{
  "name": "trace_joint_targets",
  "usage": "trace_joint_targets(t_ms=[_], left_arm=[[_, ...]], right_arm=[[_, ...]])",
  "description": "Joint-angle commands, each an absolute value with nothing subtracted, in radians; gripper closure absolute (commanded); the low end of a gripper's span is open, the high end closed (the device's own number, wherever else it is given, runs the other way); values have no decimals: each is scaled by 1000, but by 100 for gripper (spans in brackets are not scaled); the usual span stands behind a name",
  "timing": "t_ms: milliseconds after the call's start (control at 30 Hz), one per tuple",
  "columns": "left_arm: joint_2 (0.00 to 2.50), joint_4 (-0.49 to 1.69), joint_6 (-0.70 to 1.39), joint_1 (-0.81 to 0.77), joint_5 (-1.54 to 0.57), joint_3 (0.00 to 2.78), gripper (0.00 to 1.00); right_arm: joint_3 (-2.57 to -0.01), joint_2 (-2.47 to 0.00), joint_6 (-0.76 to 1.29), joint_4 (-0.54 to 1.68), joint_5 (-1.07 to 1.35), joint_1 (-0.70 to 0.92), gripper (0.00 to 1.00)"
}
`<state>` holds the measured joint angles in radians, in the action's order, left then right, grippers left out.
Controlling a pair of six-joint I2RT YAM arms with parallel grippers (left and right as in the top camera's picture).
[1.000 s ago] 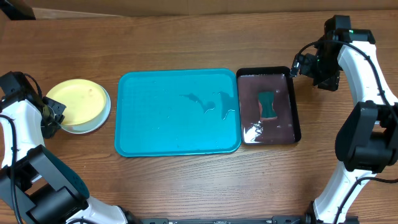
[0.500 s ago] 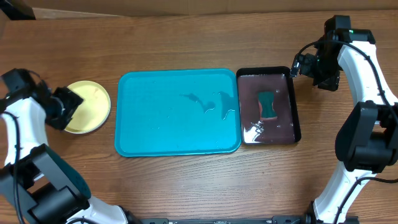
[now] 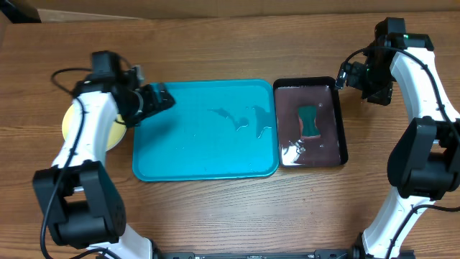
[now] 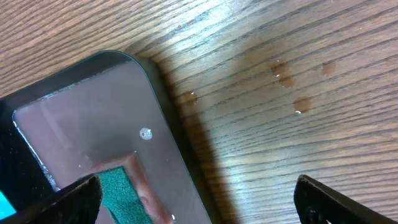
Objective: Clean dirty plates on tray and stack at the side
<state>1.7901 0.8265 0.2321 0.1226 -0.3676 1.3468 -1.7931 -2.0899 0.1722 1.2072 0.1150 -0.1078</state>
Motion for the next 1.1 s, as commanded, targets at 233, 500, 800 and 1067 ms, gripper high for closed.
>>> trace_joint_targets(t_ms=[233,500,800,1067], left_arm=[[1795,830,209,-14,-382,1344,0],[1795,830,209,-16,-382,1344,0],[1795,830,209,-16,-382,1344,0],[1795,830,209,-16,-382,1344,0]], right_arm=[[-1800,-2066,176,1205,113,-107,0],[-1800,-2065,176,1205,113,-107,0],[-1800,-2069,176,1205,113,-104,0],[-1800,-1953,176,1205,113,-39,0]])
